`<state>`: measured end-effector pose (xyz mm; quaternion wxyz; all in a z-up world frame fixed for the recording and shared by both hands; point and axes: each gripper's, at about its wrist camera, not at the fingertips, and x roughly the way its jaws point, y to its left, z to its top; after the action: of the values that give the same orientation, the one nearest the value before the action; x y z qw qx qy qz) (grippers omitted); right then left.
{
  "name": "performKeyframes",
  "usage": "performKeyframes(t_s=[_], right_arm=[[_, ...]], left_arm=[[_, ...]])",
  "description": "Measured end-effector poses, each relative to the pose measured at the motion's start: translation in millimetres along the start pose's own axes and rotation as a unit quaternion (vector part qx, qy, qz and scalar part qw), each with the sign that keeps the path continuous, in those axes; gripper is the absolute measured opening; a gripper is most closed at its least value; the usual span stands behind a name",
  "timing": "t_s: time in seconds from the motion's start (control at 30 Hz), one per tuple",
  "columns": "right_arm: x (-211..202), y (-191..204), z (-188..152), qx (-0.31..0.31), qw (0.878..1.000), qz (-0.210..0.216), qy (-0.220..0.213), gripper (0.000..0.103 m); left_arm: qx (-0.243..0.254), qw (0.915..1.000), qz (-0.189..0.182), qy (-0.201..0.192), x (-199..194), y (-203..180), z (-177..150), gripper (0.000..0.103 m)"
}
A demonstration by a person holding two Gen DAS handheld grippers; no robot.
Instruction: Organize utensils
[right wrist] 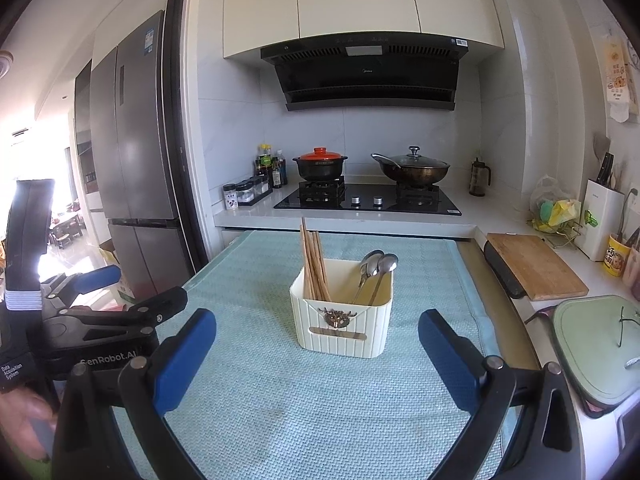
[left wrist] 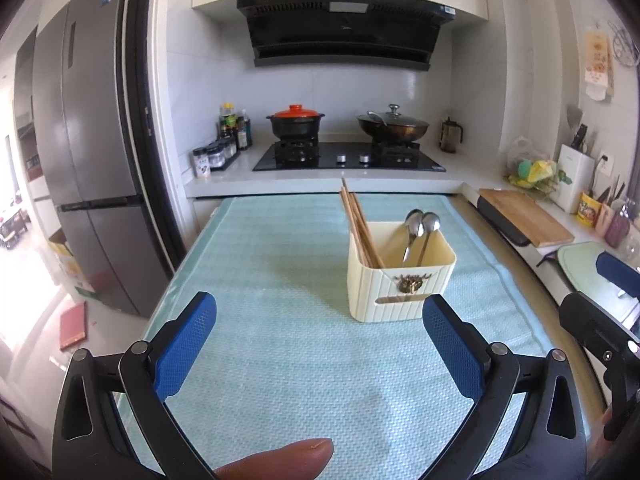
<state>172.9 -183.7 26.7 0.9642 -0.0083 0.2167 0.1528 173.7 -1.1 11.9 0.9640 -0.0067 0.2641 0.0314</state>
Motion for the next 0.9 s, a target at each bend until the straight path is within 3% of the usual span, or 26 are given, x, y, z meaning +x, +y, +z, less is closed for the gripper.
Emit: performKeyframes(t_s=[0.9], right_arm=[[-0.4,-2.3,-0.7,-0.009,1.000,0.000,0.002,0.103]], left_arm=[[0.003,1.0000,-0.004,0.001,-0.6,-2.1,0.7,0.103]])
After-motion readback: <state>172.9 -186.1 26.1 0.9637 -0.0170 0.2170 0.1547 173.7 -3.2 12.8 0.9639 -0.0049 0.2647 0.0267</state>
